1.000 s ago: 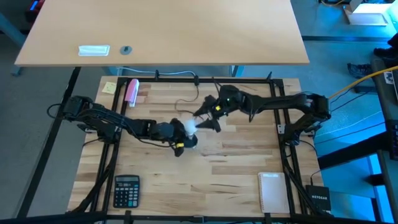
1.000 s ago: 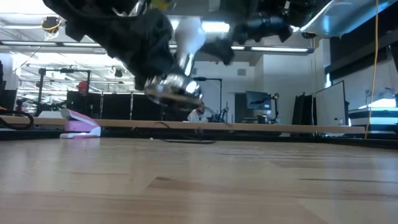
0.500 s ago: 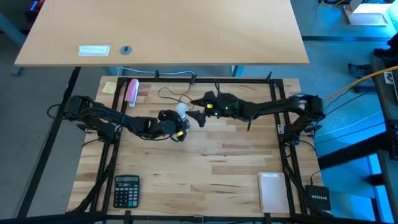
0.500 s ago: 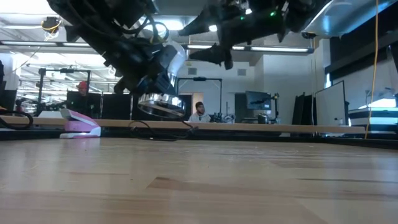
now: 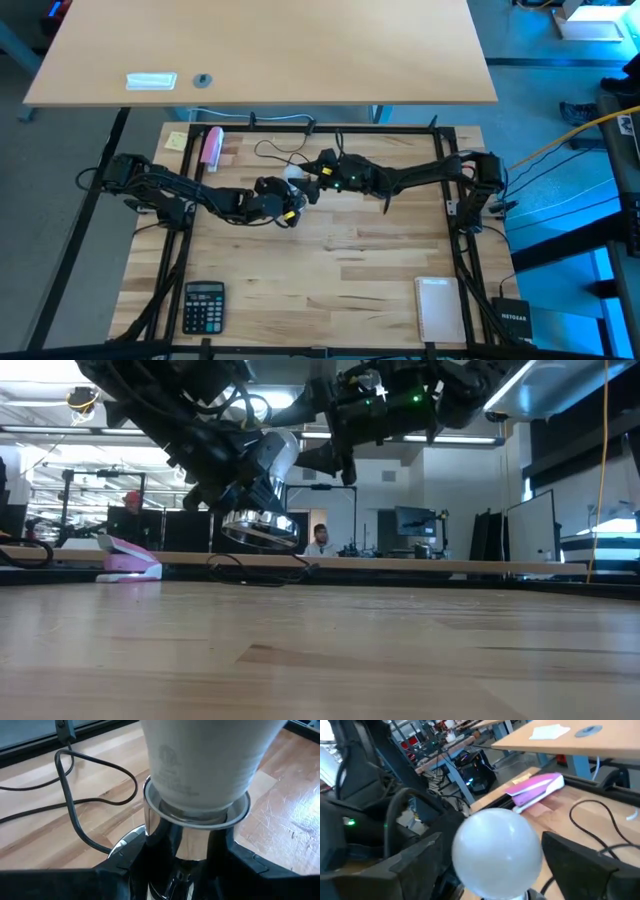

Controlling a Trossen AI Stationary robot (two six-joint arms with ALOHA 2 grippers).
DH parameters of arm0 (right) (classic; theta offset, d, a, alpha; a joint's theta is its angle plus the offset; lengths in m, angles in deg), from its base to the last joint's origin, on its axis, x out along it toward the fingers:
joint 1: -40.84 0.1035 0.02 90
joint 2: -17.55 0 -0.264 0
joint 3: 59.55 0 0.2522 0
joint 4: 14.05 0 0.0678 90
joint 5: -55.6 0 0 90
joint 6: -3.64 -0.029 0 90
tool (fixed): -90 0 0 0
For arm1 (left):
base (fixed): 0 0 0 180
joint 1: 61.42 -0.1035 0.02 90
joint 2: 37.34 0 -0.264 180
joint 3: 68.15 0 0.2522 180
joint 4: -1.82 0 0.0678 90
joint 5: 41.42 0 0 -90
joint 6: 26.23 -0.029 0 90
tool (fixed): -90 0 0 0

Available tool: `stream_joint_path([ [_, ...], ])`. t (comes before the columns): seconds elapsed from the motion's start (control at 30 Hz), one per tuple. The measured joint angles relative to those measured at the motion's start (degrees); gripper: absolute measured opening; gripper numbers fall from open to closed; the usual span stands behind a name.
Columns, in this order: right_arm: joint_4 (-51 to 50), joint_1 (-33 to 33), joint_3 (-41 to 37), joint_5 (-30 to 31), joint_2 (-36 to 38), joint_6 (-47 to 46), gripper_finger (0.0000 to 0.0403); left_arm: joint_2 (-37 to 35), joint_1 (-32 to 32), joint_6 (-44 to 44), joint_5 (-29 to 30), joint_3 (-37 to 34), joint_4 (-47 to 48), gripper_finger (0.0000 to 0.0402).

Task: Screw lightbulb
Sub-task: Remove the lightbulb from the lamp

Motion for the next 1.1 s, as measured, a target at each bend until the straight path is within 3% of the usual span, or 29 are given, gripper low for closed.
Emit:
stream_joint_path([
  [0.33, -1.61, -0.11, 0.08, -2.08, 0.13, 3.14, 0.0202, 0.09, 0.35, -1.34, -0.05, 0.00, 0.33, 0.0169],
  [0.5, -2.38, -0.19, 0.09, -5.72, 0.51, 3.85, 0.0198, 0.08, 1.23, -2.63, -0.62, -0.07, 0.08, 0.0169],
  [0.7, -5.57, -0.50, -0.19, -15.72, 4.69, 6.78, 0.0196, -0.87, 2.22, -8.95, -6.64, -0.08, -5.08, 0.0169],
  [0.83, -7.46, -0.54, -0.39, -31.97, 8.05, 11.97, 0.0196, -1.07, 4.00, -15.37, -15.18, -0.09, -11.24, 0.0169],
  [0.93, -4.97, -0.02, -0.28, -45.01, 8.60, 14.24, 0.0196, -0.87, 5.18, -21.00, -27.01, 0.11, -17.18, 0.0169],
  [1.0, -3.31, 0.59, -0.15, -49.37, 8.55, 14.41, 0.0196, -0.64, 5.33, -23.28, -34.00, 0.13, -20.45, 0.0169],
  [1.1, -2.58, 1.48, 0.04, -51.45, 8.66, 14.80, 0.0197, -0.30, 5.22, -23.56, -38.13, 0.15, -23.21, 0.0169],
])
